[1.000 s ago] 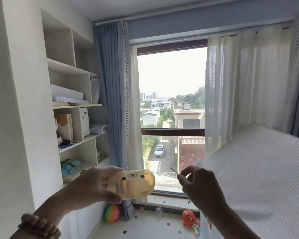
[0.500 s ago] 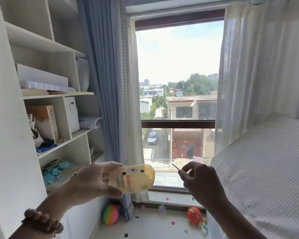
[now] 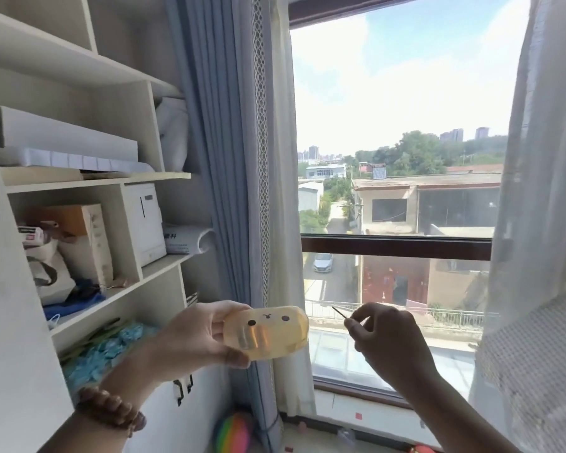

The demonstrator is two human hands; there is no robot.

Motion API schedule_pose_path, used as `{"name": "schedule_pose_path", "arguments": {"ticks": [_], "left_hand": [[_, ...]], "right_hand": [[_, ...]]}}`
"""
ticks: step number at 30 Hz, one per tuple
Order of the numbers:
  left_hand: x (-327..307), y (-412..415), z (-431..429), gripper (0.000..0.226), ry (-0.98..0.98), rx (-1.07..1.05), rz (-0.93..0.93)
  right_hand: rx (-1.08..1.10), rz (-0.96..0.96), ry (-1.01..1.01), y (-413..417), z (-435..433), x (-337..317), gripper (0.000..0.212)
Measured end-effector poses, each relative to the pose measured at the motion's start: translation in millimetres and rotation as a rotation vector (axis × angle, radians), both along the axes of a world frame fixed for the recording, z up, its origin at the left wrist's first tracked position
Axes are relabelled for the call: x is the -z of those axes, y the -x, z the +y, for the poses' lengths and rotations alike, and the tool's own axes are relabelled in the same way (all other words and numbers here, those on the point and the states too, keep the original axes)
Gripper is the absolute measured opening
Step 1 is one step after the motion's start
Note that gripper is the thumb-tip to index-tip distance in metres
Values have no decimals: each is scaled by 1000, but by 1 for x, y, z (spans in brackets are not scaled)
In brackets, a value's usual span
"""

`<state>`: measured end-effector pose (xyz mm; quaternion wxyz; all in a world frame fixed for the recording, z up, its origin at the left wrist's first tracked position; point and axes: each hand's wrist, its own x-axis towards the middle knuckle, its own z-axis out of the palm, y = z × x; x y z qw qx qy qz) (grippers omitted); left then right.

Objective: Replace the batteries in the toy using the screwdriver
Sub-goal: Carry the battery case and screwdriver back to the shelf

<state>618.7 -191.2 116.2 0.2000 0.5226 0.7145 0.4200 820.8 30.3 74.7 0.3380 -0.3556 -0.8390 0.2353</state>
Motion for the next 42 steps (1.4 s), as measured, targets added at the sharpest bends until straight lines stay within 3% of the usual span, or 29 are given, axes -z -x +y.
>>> {"name": "schedule_pose_path", "arguments": {"ticks": [13,25,31,36,42], "left_hand": [[20,167,121,69,2,-118,27],[13,334,201,70,-16,-399,33],[24,393,216,84,19,-646,64],[28,411,208,77,4,-873,22],[41,428,175,81,61,-1173,39]], "right_hand": [[-101,-11,25,186,139,10,13],[-288,-61,-2,397,245,10,12],[-494,-93,-28,509,277,14,17],[-741,-138,-43,592,275,13,29],[-967,-100,-22,667,238,21,24]]}}
